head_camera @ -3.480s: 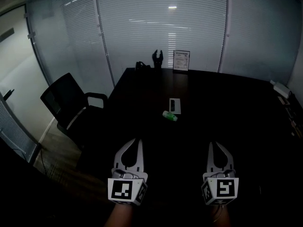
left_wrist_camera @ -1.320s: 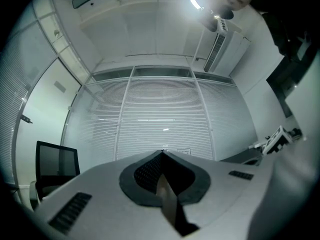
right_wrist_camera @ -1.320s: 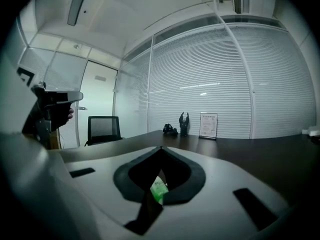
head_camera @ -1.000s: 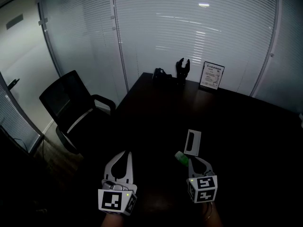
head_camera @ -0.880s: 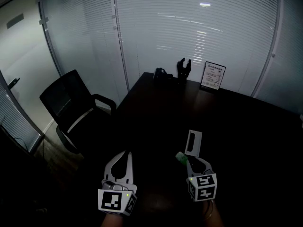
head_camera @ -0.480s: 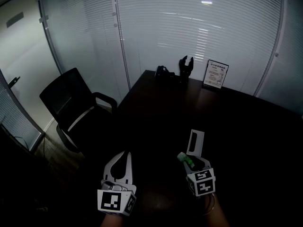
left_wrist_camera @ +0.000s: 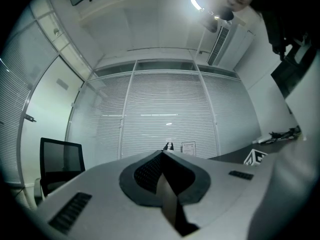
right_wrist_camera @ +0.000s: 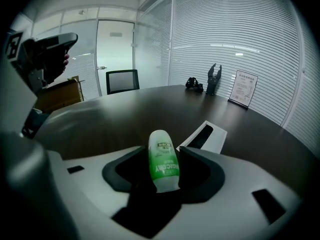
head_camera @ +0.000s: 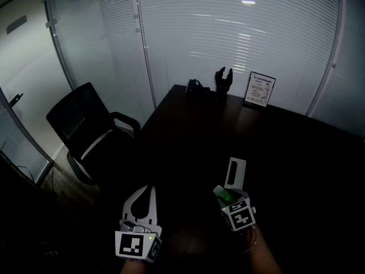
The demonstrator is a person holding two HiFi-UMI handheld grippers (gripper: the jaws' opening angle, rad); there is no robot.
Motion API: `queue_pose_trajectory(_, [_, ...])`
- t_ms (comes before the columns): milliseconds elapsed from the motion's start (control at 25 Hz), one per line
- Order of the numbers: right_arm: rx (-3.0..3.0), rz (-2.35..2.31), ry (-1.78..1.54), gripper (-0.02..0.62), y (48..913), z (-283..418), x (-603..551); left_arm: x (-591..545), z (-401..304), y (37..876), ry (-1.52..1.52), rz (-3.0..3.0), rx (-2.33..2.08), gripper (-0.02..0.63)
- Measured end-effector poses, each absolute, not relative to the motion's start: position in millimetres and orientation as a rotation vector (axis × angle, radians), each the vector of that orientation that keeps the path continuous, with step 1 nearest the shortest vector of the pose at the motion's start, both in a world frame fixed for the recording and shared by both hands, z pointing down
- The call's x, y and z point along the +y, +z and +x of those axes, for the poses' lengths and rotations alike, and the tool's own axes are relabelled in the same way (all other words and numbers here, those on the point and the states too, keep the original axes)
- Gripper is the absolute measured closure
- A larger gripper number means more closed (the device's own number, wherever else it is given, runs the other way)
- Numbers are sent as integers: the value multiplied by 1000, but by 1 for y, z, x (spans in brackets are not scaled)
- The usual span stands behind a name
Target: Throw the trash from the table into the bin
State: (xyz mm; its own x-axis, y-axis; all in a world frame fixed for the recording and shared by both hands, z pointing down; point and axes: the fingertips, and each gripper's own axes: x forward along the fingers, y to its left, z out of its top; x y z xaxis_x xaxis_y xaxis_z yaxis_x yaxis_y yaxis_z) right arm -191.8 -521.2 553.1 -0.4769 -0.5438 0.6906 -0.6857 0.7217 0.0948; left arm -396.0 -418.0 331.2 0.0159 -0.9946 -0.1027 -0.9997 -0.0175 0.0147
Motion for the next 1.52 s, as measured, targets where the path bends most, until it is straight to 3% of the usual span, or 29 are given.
queue_pose_trajectory(1160, [-2100,984,278,397,575,-188,-523,-416,-403,332,114,-2196,2167,609])
queue_pose_trajectory(1520, [-2198,1105,269,397,540,-182,-521,-411,-400,332,112,-2199,2163,609])
